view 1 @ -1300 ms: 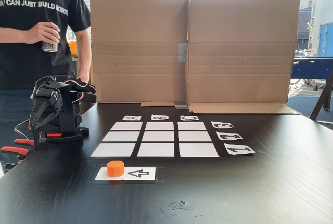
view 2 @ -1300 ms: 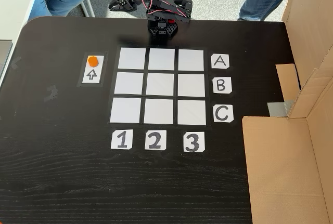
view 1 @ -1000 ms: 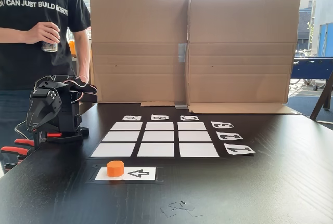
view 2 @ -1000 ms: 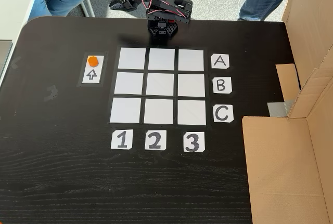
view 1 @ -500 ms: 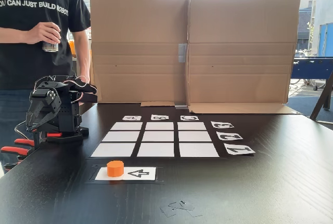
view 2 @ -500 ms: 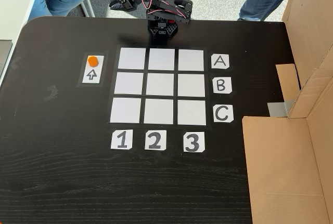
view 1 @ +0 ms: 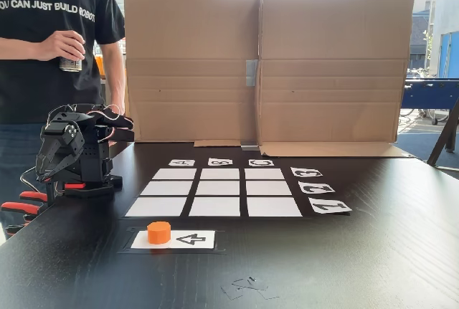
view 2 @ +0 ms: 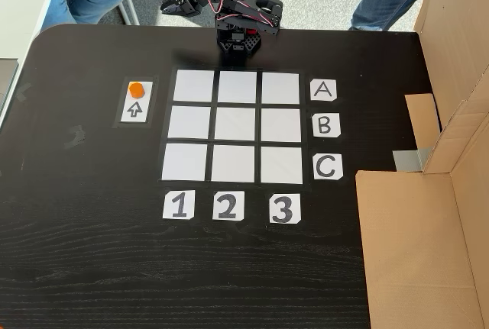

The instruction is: Pick up the round, orange token and place it in the grid on square A2.

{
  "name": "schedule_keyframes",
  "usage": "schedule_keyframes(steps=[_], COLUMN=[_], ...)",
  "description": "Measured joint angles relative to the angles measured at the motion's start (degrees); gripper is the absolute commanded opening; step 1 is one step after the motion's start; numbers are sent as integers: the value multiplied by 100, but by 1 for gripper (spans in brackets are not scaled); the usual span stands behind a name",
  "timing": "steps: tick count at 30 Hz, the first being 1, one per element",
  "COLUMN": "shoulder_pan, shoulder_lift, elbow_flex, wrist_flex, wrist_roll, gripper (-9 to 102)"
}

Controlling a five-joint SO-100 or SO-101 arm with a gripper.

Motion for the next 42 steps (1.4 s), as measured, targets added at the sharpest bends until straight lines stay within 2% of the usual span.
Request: schedule_keyframes(steps=[30, 39, 42], shoulder_pan=[0, -343, -527], shoulder_lift=[-18, -2285, -3041], elbow_flex=[0, -1301, -2004], wrist_flex=[-70, -290, -62], wrist_roll=[0, 0, 0], gripper=[0, 0, 0])
